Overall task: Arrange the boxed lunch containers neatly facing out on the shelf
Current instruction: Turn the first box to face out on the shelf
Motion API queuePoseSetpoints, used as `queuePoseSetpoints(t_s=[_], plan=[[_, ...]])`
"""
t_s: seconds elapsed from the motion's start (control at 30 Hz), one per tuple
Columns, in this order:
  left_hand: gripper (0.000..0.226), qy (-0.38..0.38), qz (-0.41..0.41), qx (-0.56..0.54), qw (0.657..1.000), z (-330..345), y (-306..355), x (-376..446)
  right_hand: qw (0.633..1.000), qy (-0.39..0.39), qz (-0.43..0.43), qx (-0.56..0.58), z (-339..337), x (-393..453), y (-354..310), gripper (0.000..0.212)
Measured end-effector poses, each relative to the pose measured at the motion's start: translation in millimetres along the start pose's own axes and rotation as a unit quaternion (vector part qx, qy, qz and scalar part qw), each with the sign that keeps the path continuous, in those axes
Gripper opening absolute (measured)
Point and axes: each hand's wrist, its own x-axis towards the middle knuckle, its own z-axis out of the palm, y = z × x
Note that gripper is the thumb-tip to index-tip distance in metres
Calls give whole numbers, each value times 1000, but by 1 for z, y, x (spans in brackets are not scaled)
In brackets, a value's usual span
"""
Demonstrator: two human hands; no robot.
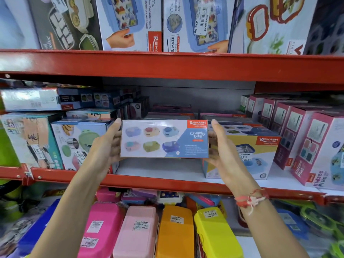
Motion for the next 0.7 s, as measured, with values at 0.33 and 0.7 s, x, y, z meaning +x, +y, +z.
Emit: queuePoseSetpoints(t_s=[0.33,0.7], plan=[[38,-102,-34,-75,991,-29,-3,-9,996,-58,-61,28,-8,1,2,25],[73,-69,5,17,997,-17,-18,-3,980,-55,-174,-79,3,7,16,66]])
